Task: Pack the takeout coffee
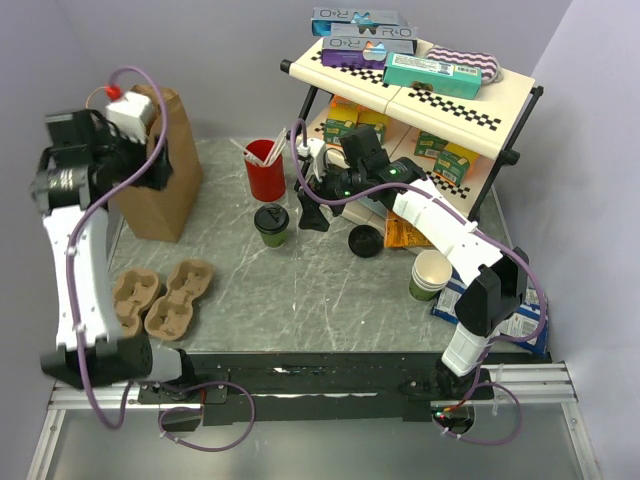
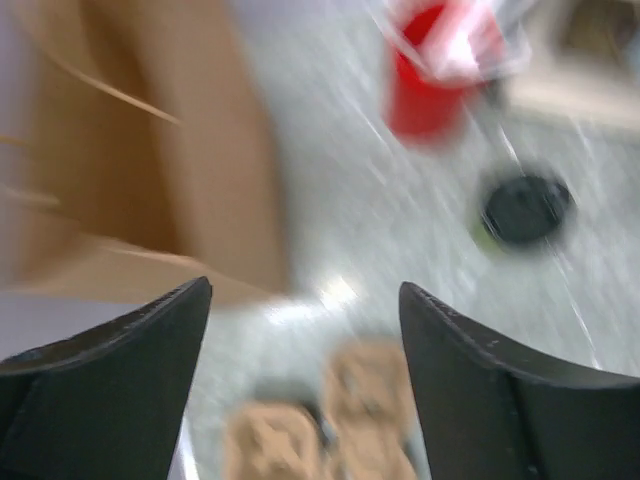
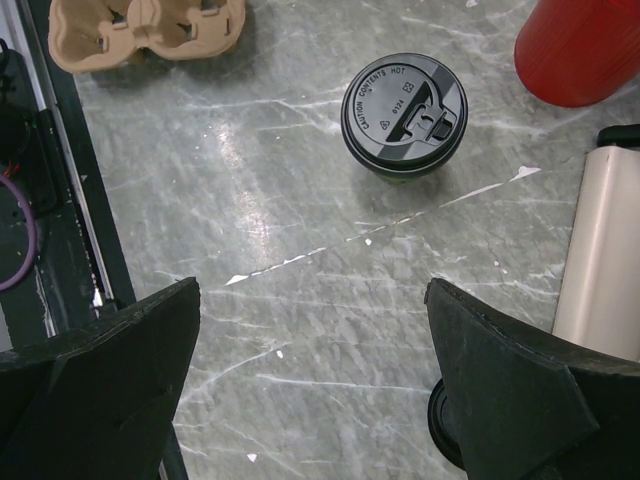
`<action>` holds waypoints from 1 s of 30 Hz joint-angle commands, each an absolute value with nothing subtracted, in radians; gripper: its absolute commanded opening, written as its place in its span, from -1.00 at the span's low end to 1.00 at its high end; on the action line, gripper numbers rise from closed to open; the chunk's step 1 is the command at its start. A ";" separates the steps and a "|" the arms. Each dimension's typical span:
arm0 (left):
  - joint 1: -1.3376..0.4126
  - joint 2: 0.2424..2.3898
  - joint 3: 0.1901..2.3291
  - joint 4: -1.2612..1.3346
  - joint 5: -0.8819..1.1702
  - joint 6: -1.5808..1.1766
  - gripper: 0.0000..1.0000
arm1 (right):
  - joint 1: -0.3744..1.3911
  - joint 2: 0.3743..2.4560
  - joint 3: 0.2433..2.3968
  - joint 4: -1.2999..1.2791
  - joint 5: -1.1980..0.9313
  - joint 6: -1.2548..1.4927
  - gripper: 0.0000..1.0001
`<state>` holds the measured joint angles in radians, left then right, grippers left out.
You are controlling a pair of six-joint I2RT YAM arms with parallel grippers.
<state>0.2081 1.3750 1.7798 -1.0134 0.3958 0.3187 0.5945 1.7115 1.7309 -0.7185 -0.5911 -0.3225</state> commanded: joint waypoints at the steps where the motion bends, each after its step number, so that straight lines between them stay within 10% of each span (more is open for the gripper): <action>1: 0.216 1.292 1.787 -0.671 0.169 0.198 0.66 | 0.584 1.710 1.767 -0.698 -0.601 -0.319 1.00; 8: 0.359 1.639 2.207 -0.892 0.127 0.117 0.63 | 0.586 1.694 1.738 -0.689 -0.601 -0.318 1.00; 30: 0.431 1.878 2.177 -0.833 0.248 0.133 0.35 | 0.589 1.693 1.746 -0.742 -0.581 -0.348 1.00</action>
